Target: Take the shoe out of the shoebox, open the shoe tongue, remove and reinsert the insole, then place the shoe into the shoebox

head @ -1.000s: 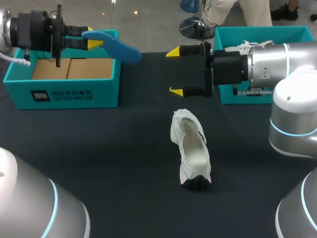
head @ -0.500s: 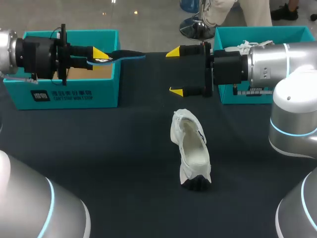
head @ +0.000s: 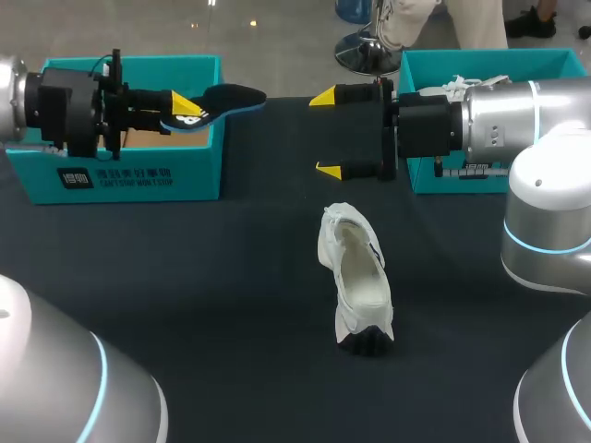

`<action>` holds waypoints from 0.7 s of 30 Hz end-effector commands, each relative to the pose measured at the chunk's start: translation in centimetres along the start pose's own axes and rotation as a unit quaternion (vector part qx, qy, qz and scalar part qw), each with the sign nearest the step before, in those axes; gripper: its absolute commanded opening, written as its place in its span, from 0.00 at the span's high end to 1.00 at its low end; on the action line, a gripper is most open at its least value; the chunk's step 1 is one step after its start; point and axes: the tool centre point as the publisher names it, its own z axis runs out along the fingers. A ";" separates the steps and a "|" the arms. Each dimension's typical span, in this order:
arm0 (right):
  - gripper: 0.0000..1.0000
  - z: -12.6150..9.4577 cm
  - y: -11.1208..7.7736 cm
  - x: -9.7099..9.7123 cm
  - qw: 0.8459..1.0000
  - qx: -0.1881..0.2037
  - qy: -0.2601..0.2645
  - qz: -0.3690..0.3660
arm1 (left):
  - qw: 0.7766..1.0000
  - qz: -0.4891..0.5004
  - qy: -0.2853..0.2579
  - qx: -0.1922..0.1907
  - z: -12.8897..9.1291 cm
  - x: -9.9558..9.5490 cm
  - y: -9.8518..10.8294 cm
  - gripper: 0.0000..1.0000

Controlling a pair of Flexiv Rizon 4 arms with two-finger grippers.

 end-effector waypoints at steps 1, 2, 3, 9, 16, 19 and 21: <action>0.00 0.2 0.0 0.0 1.000 -0.001 -0.001 0.001 | 1.000 0.001 0.000 0.001 0.0 0.0 0.1 1.00; 0.00 0.2 0.0 0.0 1.000 -0.001 -0.001 0.001 | 1.000 0.001 0.000 0.001 0.0 0.0 0.1 1.00; 0.00 0.2 0.0 0.0 1.000 -0.001 -0.001 0.001 | 1.000 0.001 0.000 0.001 0.0 0.0 0.1 1.00; 0.00 0.2 0.0 0.0 1.000 -0.001 -0.001 0.001 | 0.999 0.049 0.021 -0.002 0.8 0.3 -1.9 1.00; 0.00 0.2 0.0 0.0 1.000 -0.001 -0.001 0.001 | 0.998 0.070 0.000 0.004 2.3 0.0 -4.9 1.00; 0.00 0.2 0.0 0.0 1.000 -0.001 -0.001 0.001 | 0.997 0.078 0.000 0.010 3.1 0.0 -6.1 1.00; 0.00 0.2 0.0 0.0 1.000 -0.001 -0.001 0.001 | 0.996 0.083 0.002 0.014 3.7 0.2 -7.0 1.00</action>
